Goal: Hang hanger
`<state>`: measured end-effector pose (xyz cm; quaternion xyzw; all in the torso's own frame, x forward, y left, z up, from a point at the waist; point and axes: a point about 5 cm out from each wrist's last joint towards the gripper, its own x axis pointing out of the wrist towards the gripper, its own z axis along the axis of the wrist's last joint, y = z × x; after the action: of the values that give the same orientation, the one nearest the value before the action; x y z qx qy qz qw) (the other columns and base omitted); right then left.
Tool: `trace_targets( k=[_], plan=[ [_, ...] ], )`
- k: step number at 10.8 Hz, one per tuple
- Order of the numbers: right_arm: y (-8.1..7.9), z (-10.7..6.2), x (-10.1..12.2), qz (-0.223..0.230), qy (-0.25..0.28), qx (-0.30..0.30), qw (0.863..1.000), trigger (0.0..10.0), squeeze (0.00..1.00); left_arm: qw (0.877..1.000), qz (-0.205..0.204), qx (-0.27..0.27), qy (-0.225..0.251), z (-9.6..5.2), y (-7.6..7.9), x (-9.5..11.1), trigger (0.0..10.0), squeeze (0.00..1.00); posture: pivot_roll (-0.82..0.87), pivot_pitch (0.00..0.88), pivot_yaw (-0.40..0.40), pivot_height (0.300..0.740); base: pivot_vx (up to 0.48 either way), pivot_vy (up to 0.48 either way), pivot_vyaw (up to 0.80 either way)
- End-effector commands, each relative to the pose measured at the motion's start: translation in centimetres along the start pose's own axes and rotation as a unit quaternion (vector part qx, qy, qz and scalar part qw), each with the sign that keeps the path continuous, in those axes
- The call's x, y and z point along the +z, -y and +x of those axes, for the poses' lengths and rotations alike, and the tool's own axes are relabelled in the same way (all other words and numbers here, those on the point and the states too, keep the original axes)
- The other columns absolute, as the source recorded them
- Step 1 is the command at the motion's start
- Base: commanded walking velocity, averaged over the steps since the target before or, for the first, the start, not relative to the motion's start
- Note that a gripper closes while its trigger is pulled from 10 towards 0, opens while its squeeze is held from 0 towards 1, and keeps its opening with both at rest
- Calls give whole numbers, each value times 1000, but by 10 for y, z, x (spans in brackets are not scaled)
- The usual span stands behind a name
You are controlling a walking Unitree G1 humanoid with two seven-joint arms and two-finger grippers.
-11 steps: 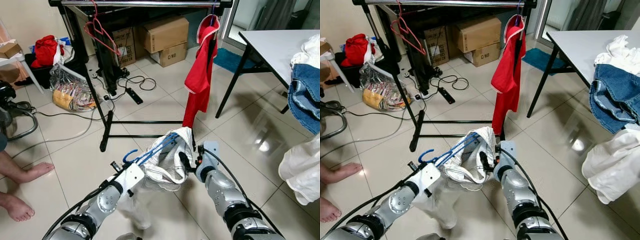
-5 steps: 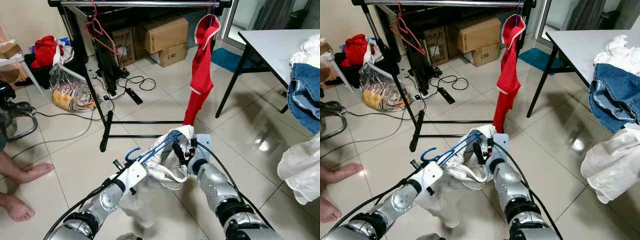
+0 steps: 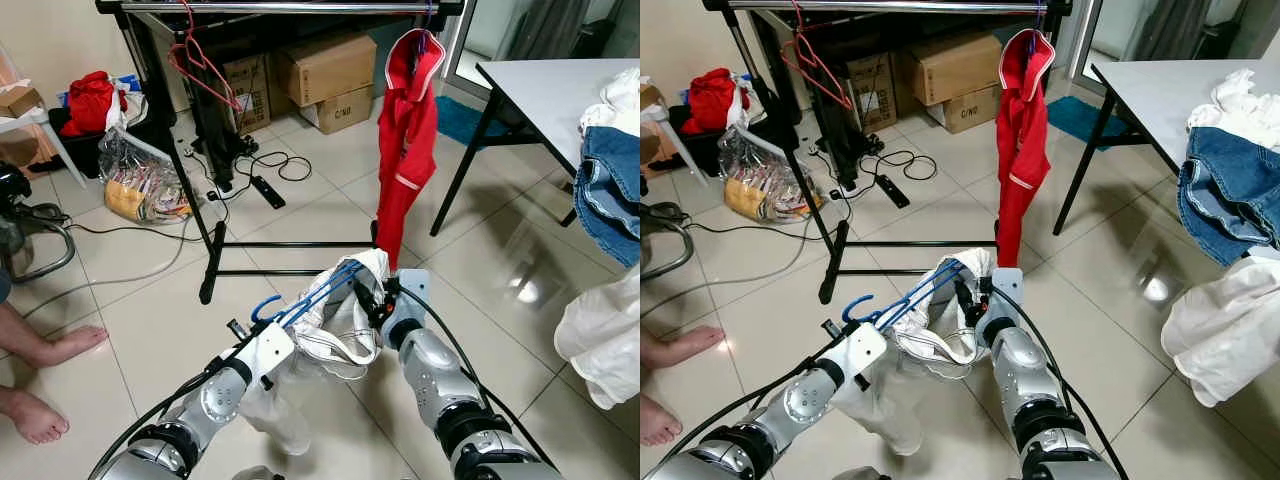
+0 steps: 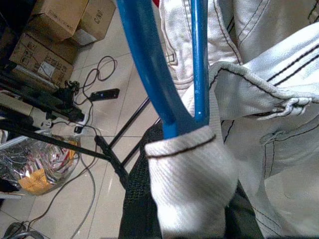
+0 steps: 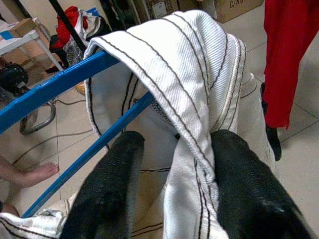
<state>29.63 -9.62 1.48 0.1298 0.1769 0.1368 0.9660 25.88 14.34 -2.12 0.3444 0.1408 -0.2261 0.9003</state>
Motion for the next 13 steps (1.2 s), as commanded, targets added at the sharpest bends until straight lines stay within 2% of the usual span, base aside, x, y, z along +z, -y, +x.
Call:
trace_targets(
  k=[1, 5, 7, 11, 13],
  plan=[
    [0, -1, 1, -3, 6, 3, 1000, 0, 0, 1000, 1, 12, 19, 5, -6, 10, 10000, 0, -3, 0, 60, 740, 0, 0, 0],
    [-1, -1, 0, -10, 8, 6, 1000, 0, 0, 1000, -1, 16, 20, 5, -6, 9, 10000, 0, 4, 0, 51, 740, 0, 0, 0],
    [-5, 1, 12, 16, 49, 25, 998, 0, 0, 1000, -1, 17, 20, 5, -7, 9, 10000, 0, 4, 0, 51, 740, 0, 0, 0],
    [-23, -3, 31, 72, 132, 118, 982, 0, 0, 1000, -5, 21, 16, 6, -9, 10, 10000, 0, 7, 0, 47, 740, 0, 0, 0],
    [-27, -8, 38, 81, 161, 158, 971, 0, 0, 999, -37, 27, -5, 9, -16, 9, 10000, 0, 6, 0, 42, 740, 0, 0, 0]
  ],
)
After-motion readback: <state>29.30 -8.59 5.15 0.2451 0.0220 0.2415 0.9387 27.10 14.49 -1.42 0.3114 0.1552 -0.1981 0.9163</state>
